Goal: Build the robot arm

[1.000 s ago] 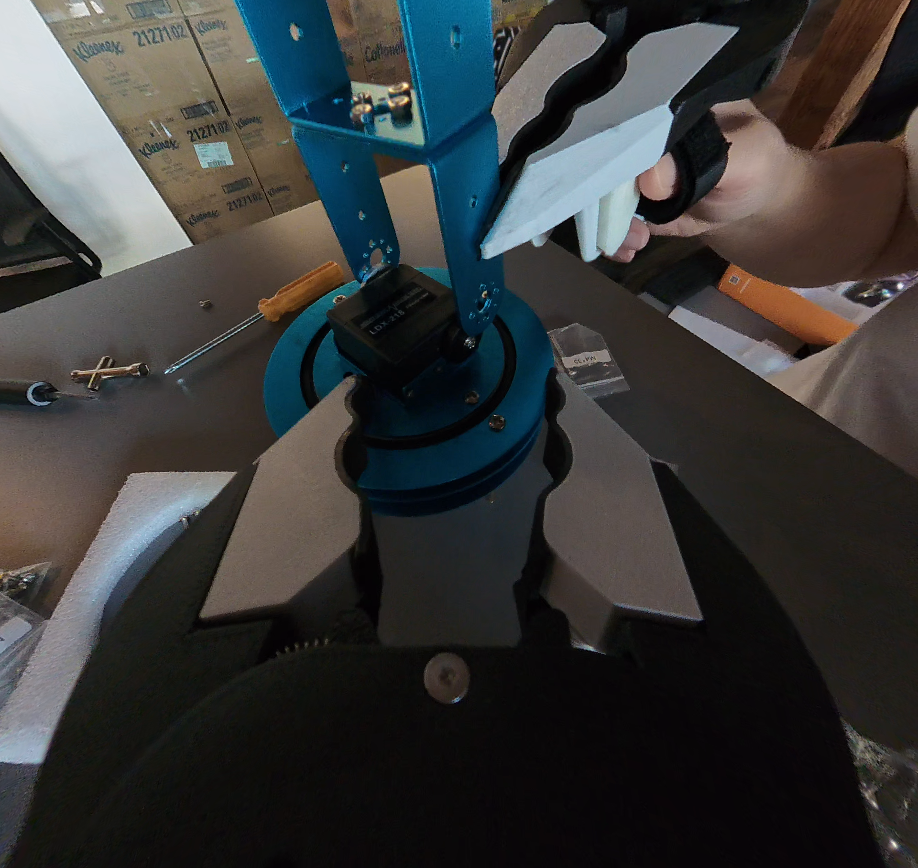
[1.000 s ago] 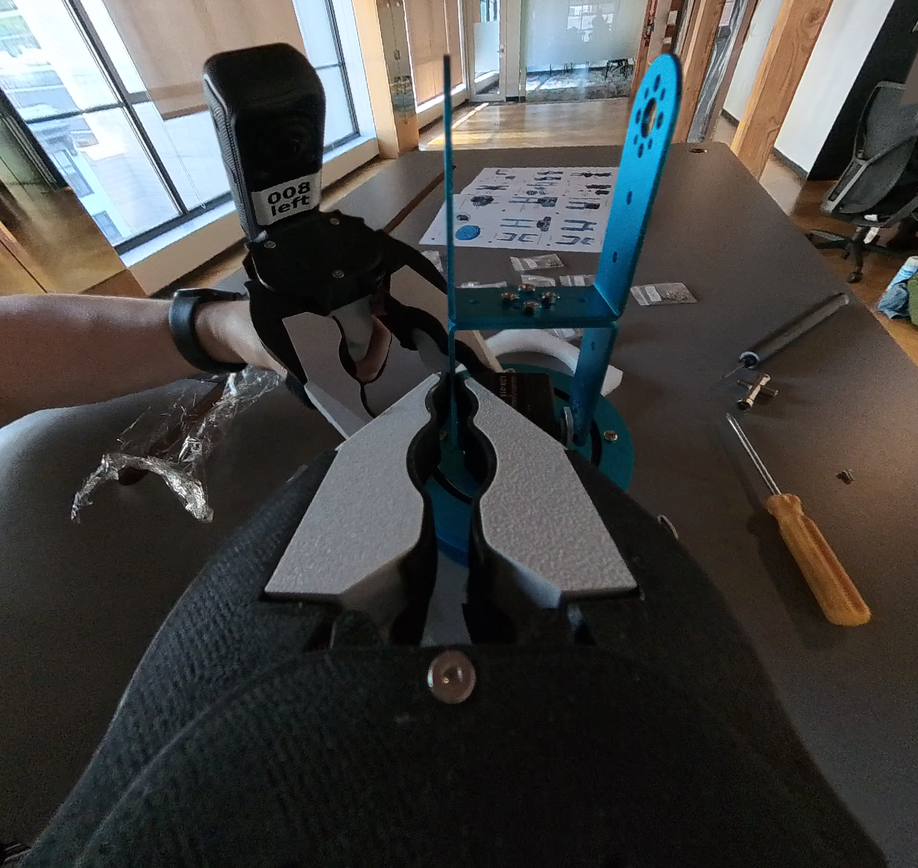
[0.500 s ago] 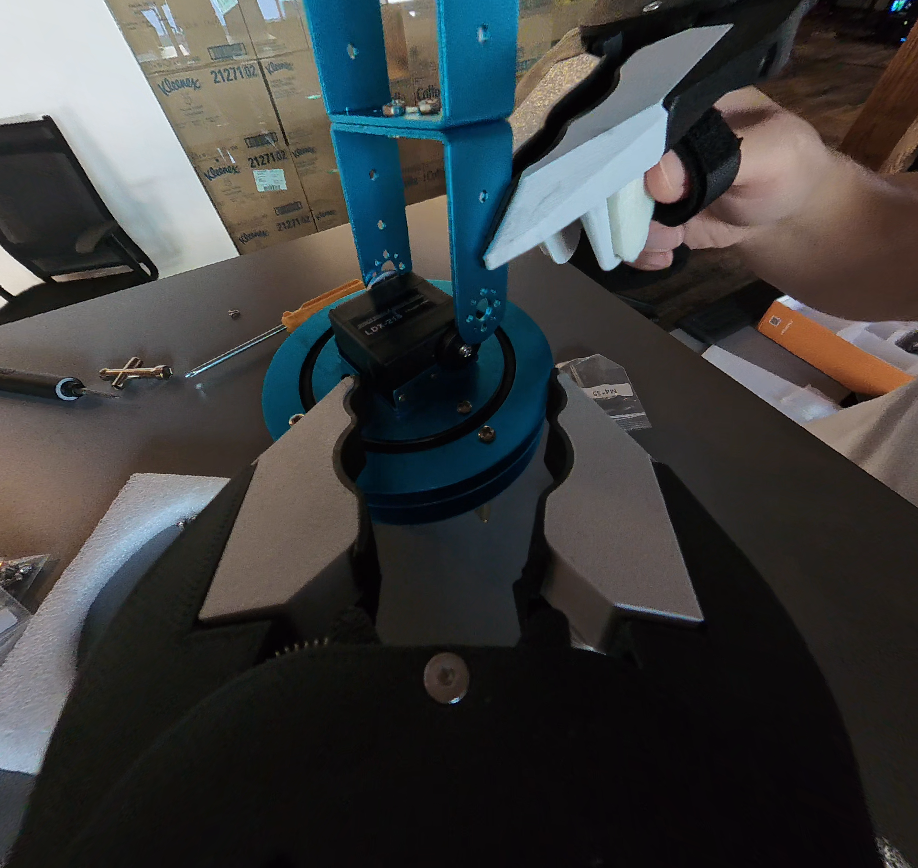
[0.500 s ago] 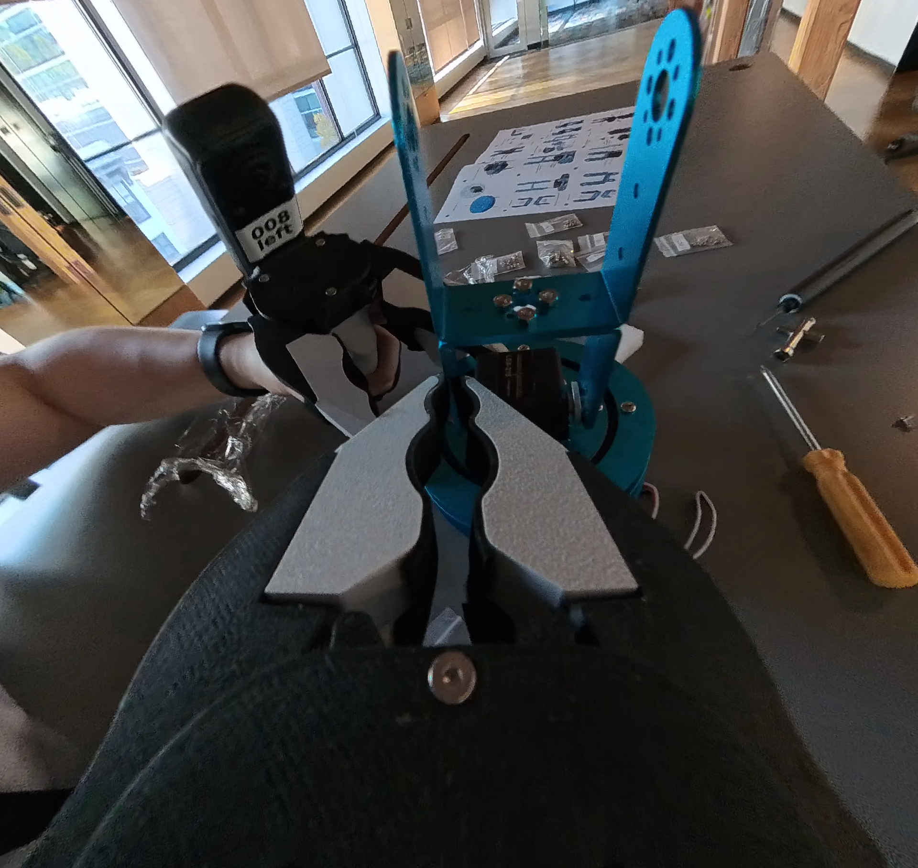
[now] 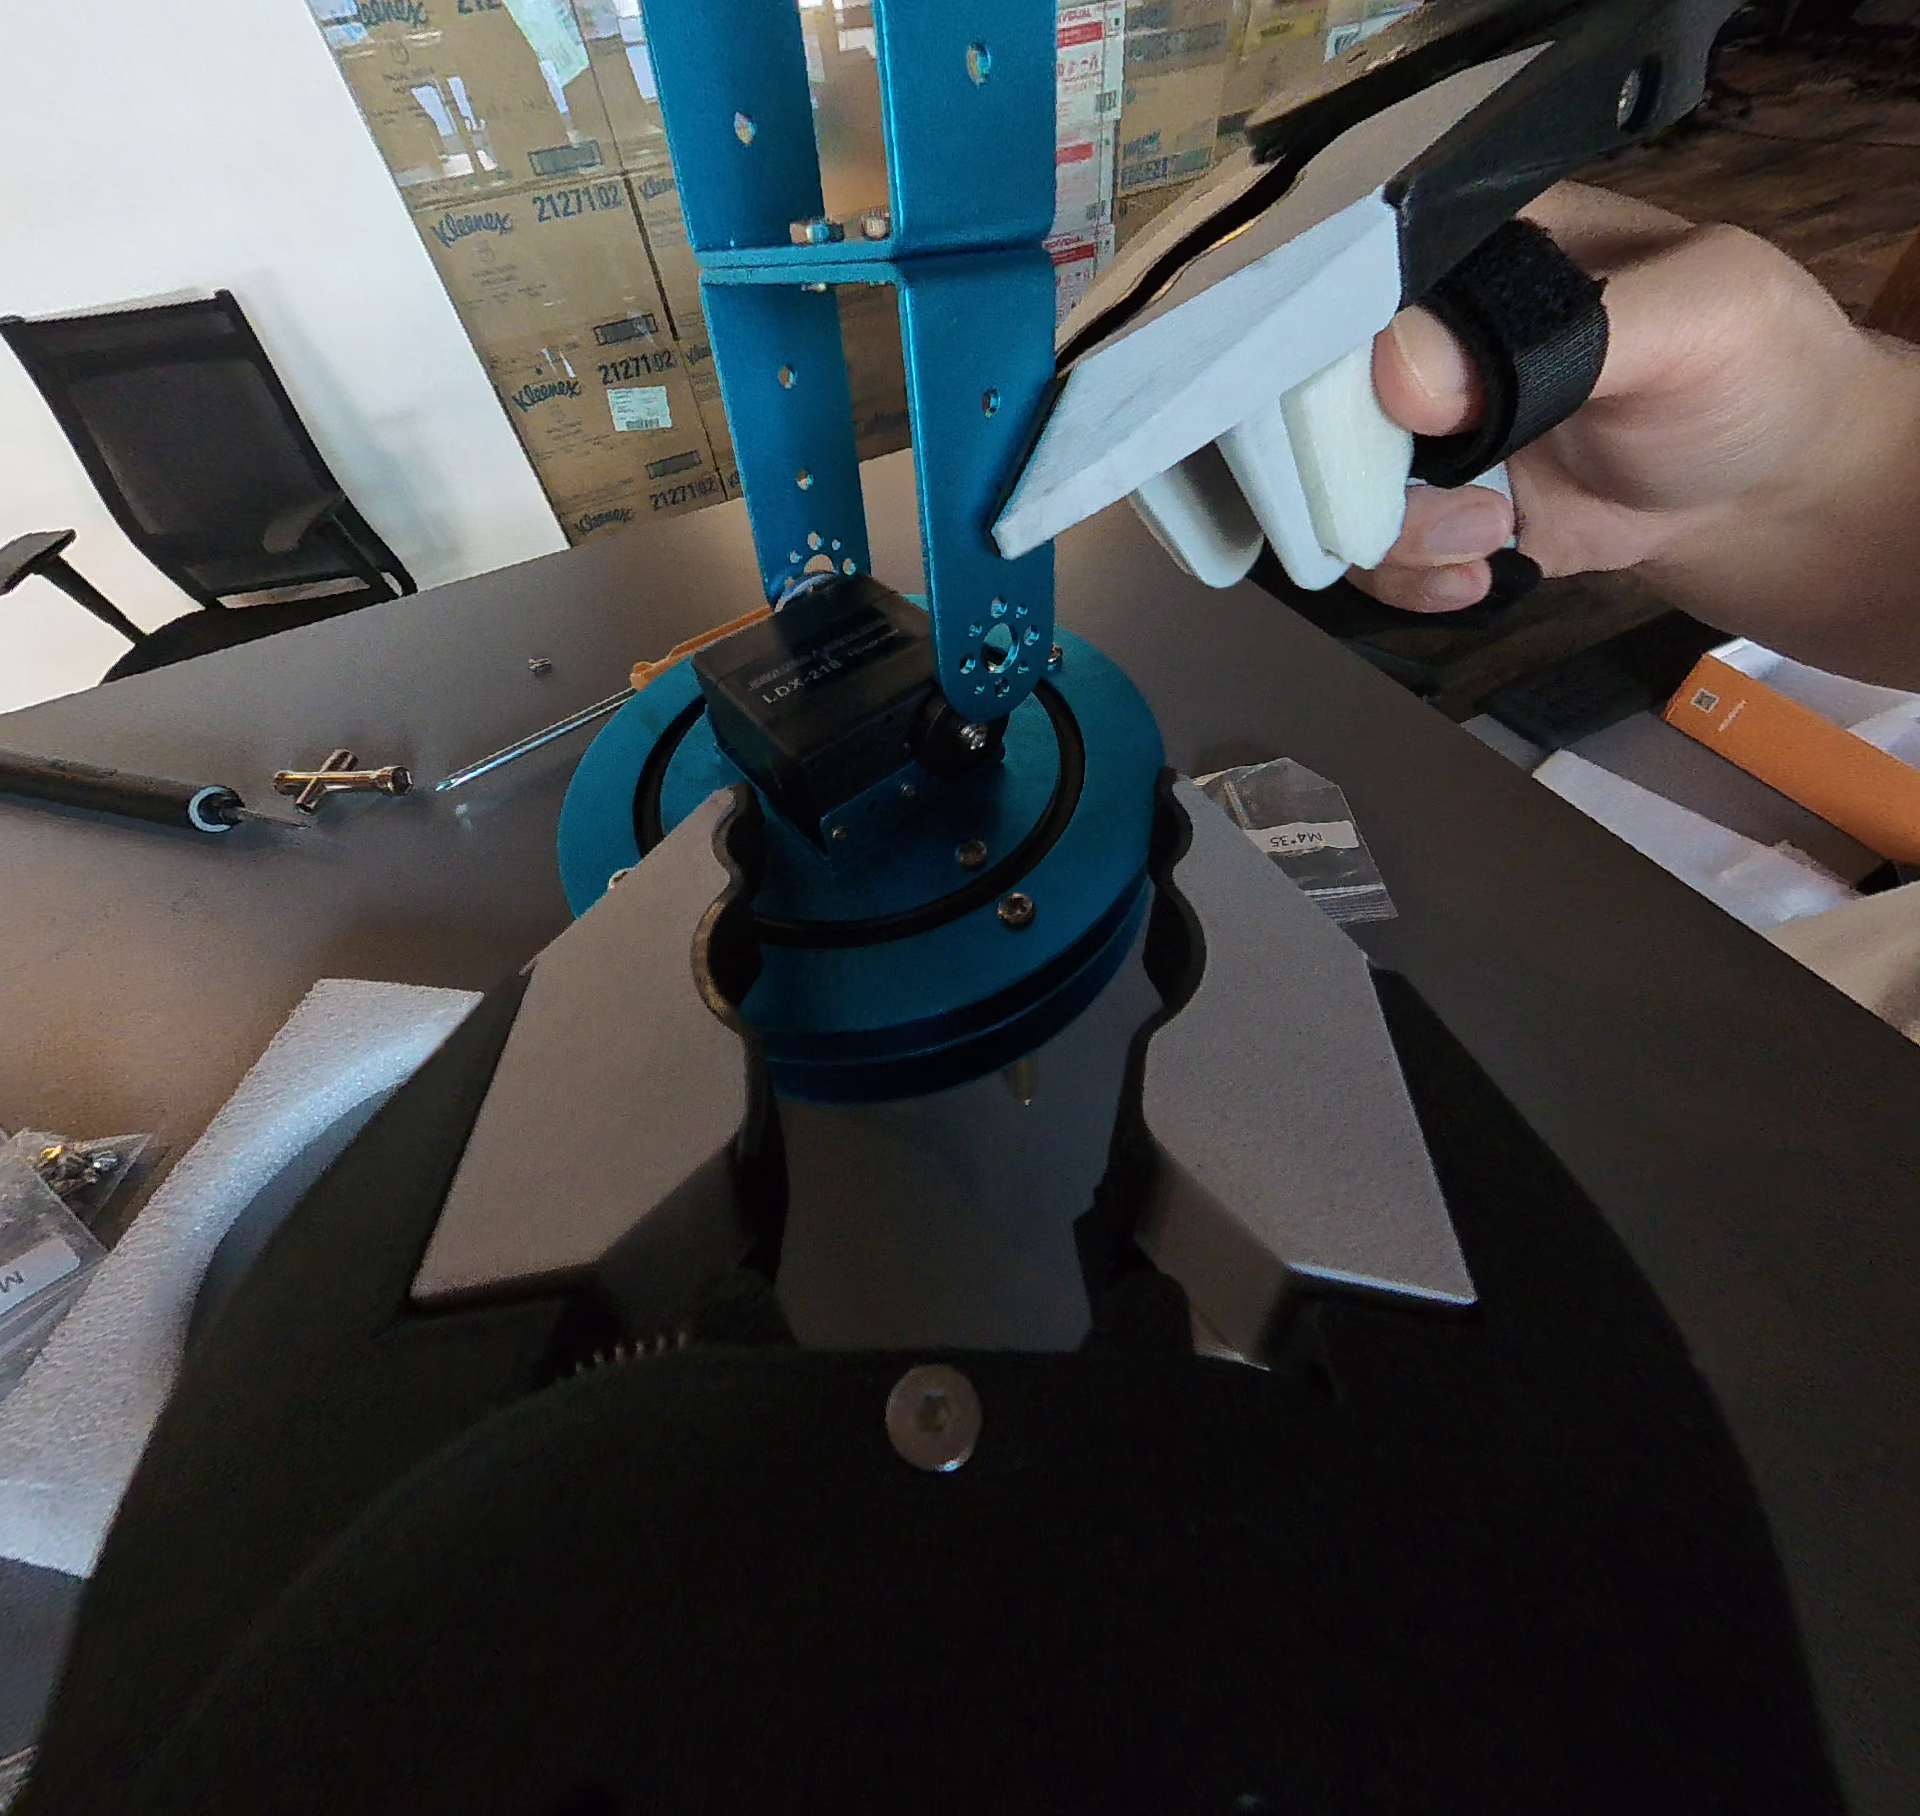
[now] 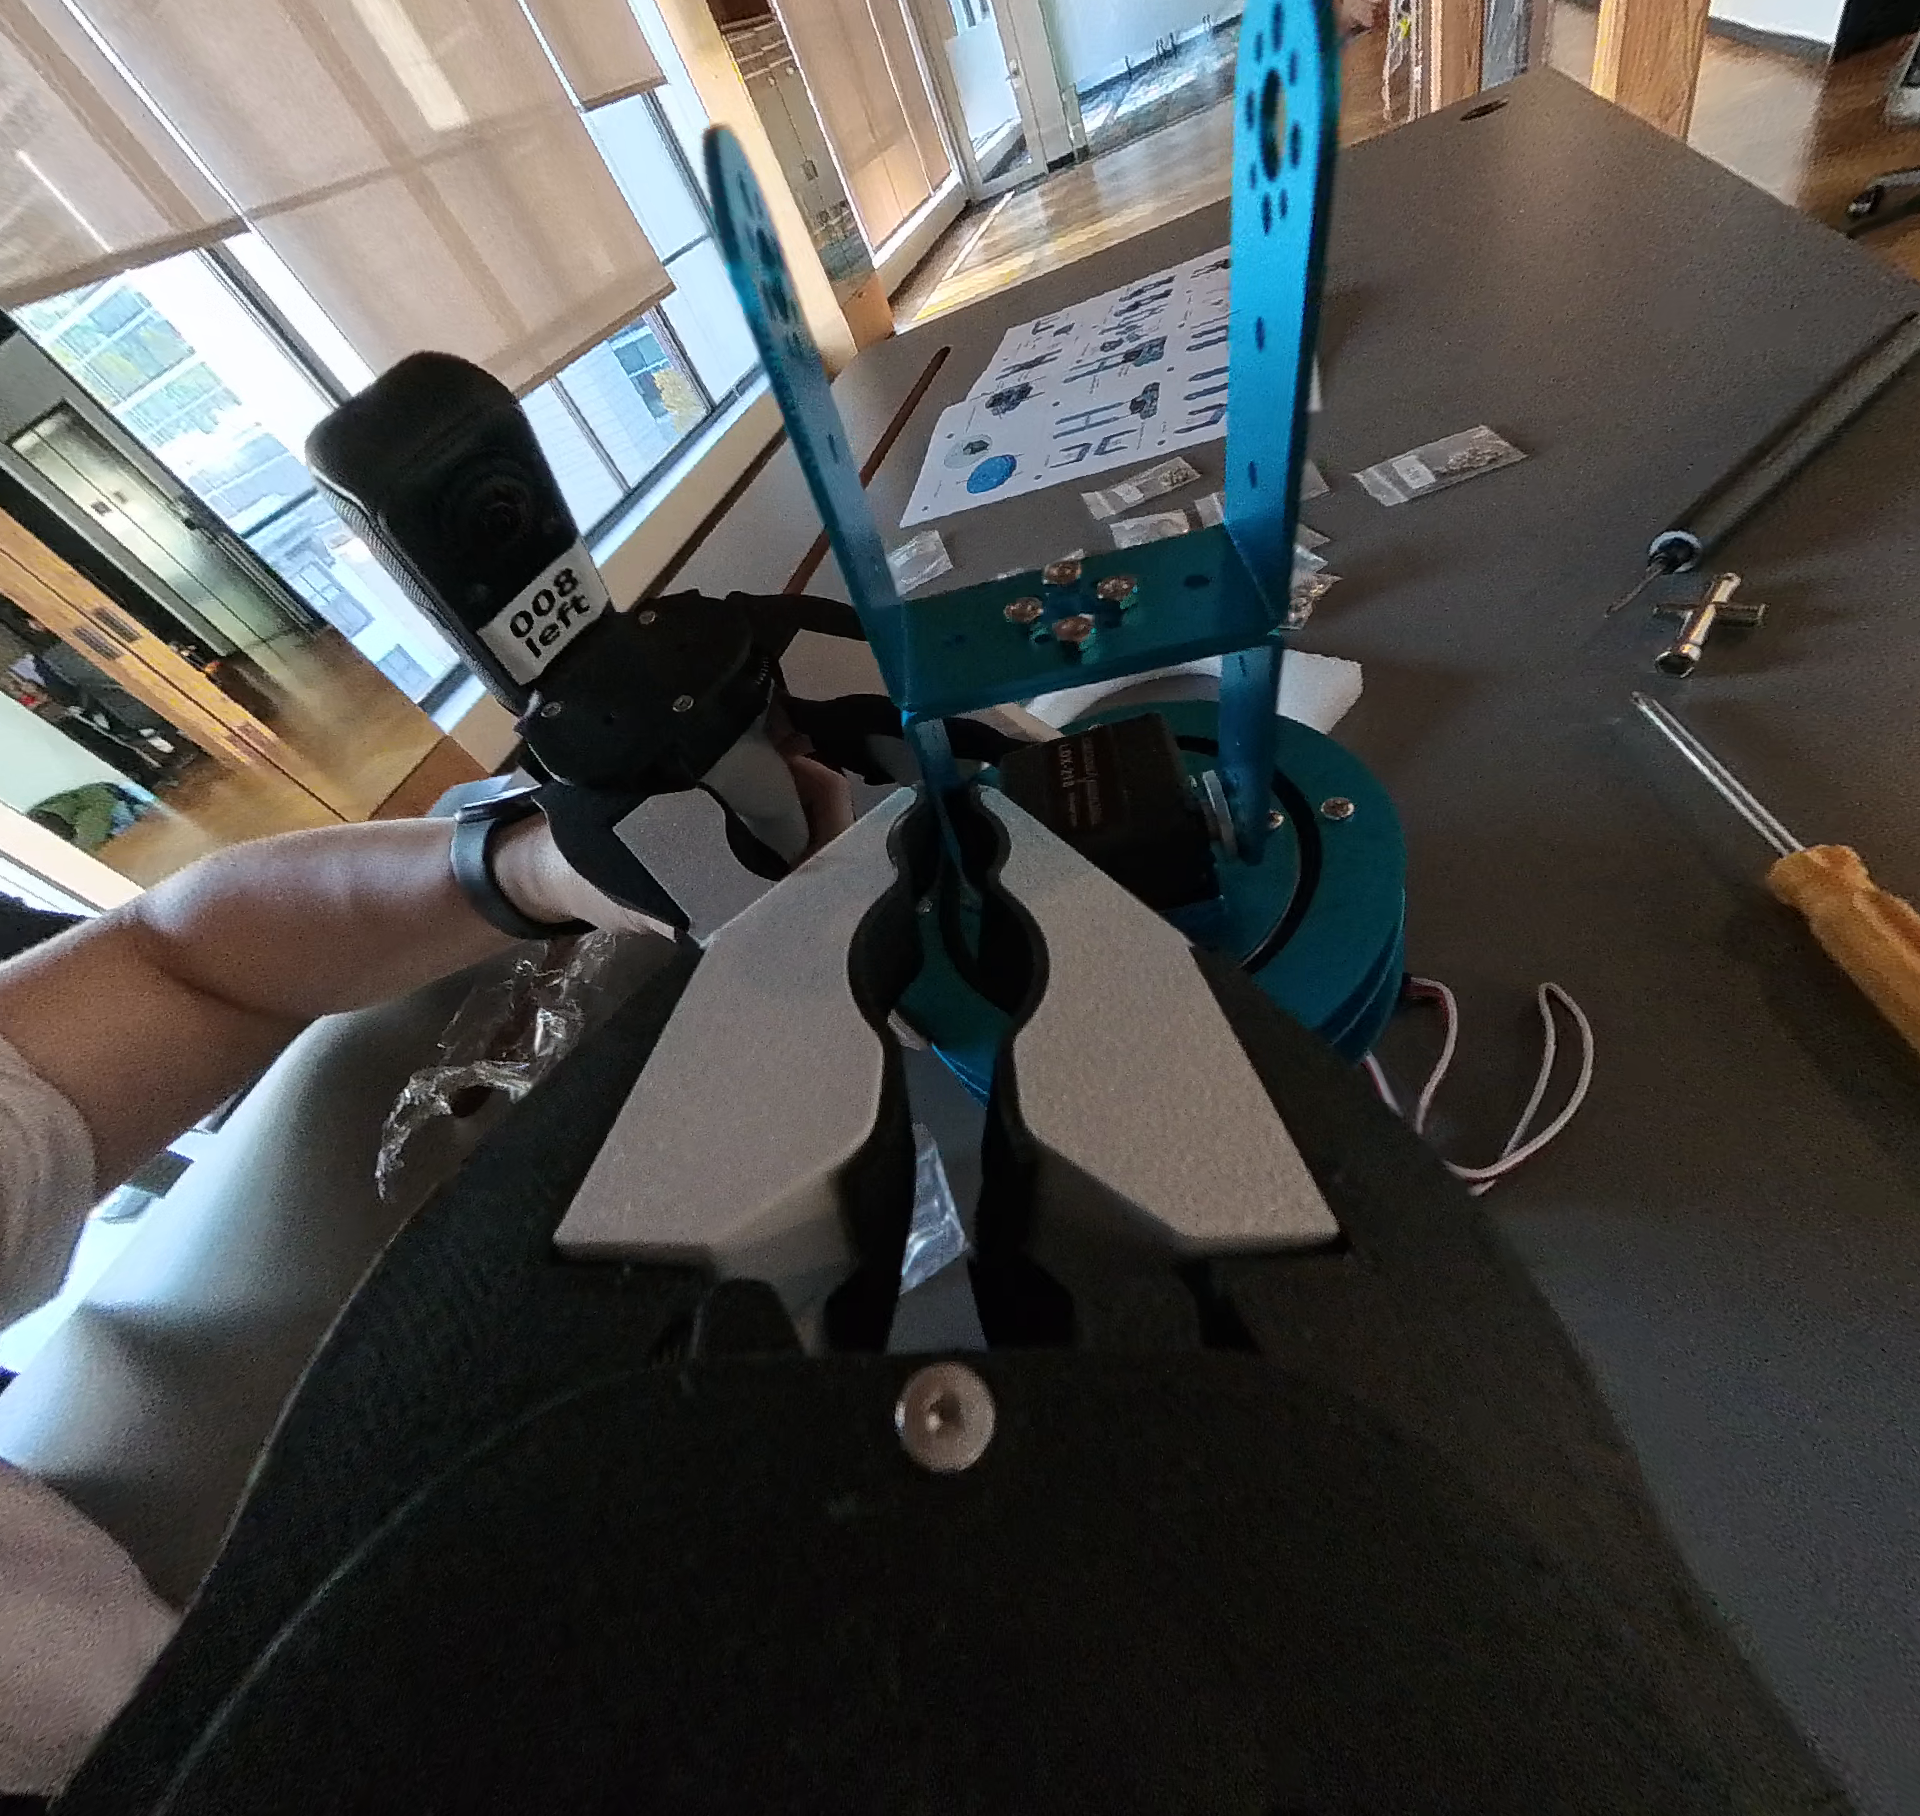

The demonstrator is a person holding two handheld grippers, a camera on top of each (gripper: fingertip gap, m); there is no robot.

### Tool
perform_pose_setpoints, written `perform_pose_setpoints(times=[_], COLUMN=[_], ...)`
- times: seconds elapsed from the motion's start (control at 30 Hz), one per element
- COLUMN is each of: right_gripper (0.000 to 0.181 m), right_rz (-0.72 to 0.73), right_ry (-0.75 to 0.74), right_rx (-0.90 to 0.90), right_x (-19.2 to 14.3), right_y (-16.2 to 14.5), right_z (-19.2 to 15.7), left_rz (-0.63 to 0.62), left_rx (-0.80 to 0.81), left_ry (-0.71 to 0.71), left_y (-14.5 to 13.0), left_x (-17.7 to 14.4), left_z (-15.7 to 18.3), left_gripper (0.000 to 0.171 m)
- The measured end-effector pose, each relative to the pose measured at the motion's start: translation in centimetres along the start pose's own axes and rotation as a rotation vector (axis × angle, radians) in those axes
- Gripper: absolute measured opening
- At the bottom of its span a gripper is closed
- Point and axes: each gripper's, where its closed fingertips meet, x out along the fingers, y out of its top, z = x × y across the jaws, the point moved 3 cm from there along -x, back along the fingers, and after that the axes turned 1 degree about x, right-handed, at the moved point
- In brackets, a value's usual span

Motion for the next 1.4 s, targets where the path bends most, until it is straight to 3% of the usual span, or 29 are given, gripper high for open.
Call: perform_pose_setpoints(times=[0.03,0.17,0.3,0.8,1.4], right_gripper=[0.002,0.002,0.000,0.000,0.001], right_rz=[-0.001,0.000,-0.038,-0.103,-0.146], right_ry=[0.003,0.003,-0.056,-0.118,-0.099], right_rx=[0.009,0.020,-0.129,-0.305,-0.469], right_x=[0.0,0.1,0.5,1.2,1.1], right_y=[0.0,0.0,0.0,-0.7,-0.8], right_z=[0.0,-0.2,-0.6,-0.7,-0.6], left_rz=[-0.002,0.001,-0.004,0.016,0.026], left_rx=[0.000,-0.003,-0.007,-0.004,-0.014], left_ry=[0.003,0.015,0.016,0.017,0.025], left_y=[0.0,0.0,0.0,0.0,0.0], left_x=[0.0,0.1,0.1,0.1,0.1], left_z=[0.0,0.0,0.0,0.0,0.0], left_gripper=[0.074,0.075,0.075,0.075,0.074])
